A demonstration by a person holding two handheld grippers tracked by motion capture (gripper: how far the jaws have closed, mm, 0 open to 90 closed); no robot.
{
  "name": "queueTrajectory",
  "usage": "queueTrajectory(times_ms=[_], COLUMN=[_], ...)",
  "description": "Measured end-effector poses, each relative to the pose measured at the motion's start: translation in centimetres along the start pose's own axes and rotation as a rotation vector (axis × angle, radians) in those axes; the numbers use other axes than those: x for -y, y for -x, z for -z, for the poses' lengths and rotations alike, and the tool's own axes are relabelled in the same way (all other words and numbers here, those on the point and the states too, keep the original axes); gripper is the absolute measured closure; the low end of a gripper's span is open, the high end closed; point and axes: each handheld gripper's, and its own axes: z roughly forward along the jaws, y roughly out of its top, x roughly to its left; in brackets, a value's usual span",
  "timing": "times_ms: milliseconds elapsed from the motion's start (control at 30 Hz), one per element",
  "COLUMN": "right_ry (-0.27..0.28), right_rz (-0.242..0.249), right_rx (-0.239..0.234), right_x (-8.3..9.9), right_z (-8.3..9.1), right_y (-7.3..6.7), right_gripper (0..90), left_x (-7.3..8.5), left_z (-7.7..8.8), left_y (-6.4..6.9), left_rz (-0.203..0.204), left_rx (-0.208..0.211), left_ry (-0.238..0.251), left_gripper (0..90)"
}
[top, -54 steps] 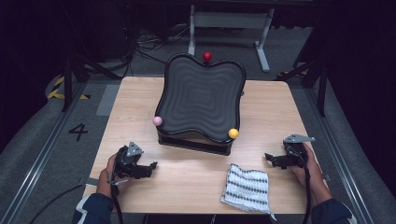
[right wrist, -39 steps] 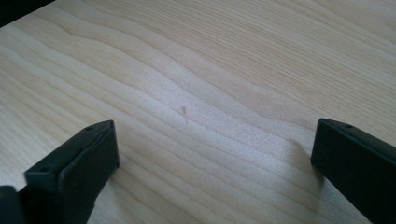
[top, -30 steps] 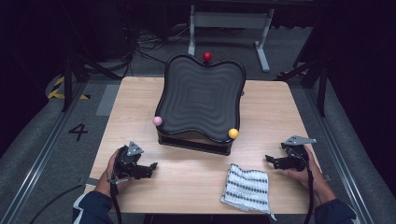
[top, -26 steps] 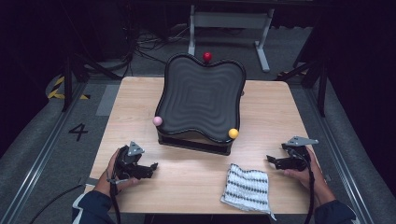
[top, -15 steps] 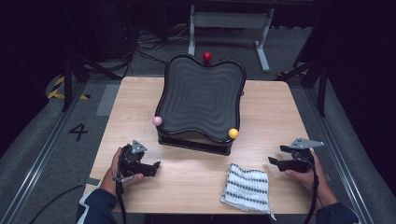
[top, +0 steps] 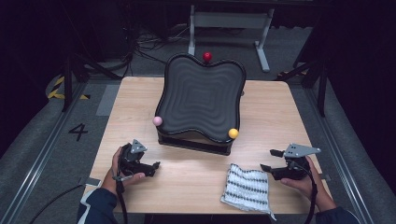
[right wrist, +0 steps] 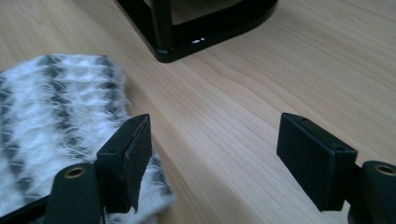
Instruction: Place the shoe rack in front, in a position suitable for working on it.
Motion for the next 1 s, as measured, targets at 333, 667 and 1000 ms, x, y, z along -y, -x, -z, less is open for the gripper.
queueTrajectory(times_ms=[333, 667, 1000], right_ry=[-0.031, -0.102, -0.156], right_rz=[0.107, 0.208, 0.243], right_rx=[-0.106, -0.233, -0.256], right_x=[-1.0, -1.1, -0.7], right_z=[-1.4, -2.9, -3.7], right_y=[-3.2, -7.3, -8.2], right_gripper=[27.4, 26.3, 25.4], left_x=[0.0, 0.0, 0.0], left_z=[0.0, 0.0, 0.0], left_y=[0.0, 0.0, 0.0], left_rz=[0.003, 0.005, 0.003], left_rx=[-0.001, 0.000, 0.001], left_ry=[0.001, 0.001, 0.003], left_gripper=[1.1, 1.1, 1.1])
